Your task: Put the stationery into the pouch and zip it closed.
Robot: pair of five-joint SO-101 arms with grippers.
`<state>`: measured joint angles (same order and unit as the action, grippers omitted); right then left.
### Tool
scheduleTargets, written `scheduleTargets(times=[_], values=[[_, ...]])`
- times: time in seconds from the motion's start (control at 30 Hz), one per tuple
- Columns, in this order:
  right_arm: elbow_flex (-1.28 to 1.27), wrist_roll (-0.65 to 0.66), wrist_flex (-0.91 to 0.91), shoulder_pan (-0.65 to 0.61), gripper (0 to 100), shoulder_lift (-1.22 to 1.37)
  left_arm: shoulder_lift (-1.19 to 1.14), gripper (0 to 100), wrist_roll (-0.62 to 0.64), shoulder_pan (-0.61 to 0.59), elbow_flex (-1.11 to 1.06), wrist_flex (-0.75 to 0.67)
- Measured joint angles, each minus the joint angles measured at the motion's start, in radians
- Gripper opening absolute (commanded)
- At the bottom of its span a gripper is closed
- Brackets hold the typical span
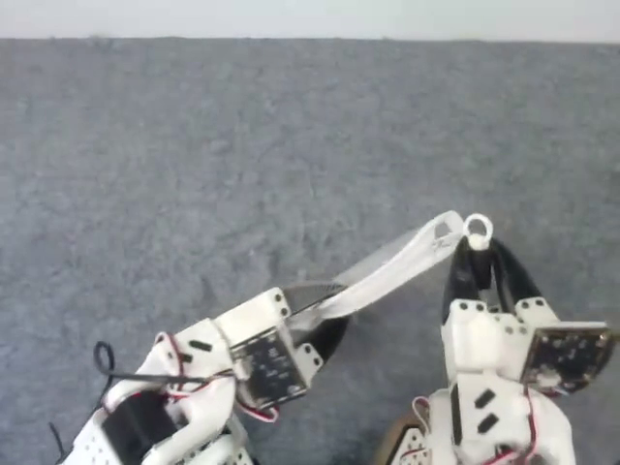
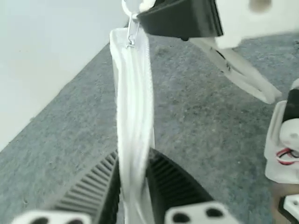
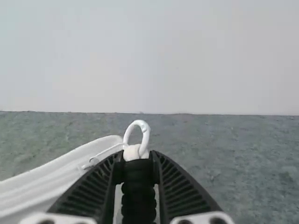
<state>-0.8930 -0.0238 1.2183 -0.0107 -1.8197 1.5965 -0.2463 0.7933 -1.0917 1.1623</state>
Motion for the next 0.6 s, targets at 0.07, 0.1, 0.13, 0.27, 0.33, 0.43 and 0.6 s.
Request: scheduleTargets(times=[0.07, 0.1, 0.13, 0.27, 0.33, 0.43, 0.6], values=[[-0.037, 0.0, -0.037, 0.035, 0.6, 0.0, 0.049, 1, -0.008, -0.028, -0.025, 0.006], [-0.057, 0.0, -0.057, 0.057, 0.6, 0.0, 0.069, 1, -0.009, -0.04, -0.035, 0.008], [-0.074, 0.0, -0.077, 0.08, 0.6, 0.0, 0.086, 1, -0.011, -0.051, -0.043, 0.008], [-0.118, 0.0, -0.127, 0.167, 0.6, 0.0, 0.112, 1, -0.012, -0.071, -0.054, 0.008], [-0.118, 0.0, -0.127, 0.187, 0.6, 0.0, 0.115, 1, -0.012, -0.071, -0.054, 0.008], [-0.118, 0.0, -0.127, 0.192, 0.6, -0.002, 0.115, 1, -0.012, -0.071, -0.054, 0.008], [-0.118, 0.0, -0.127, 0.192, 13.3, -0.002, 0.115, 1, -0.012, -0.071, -0.054, 0.008]])
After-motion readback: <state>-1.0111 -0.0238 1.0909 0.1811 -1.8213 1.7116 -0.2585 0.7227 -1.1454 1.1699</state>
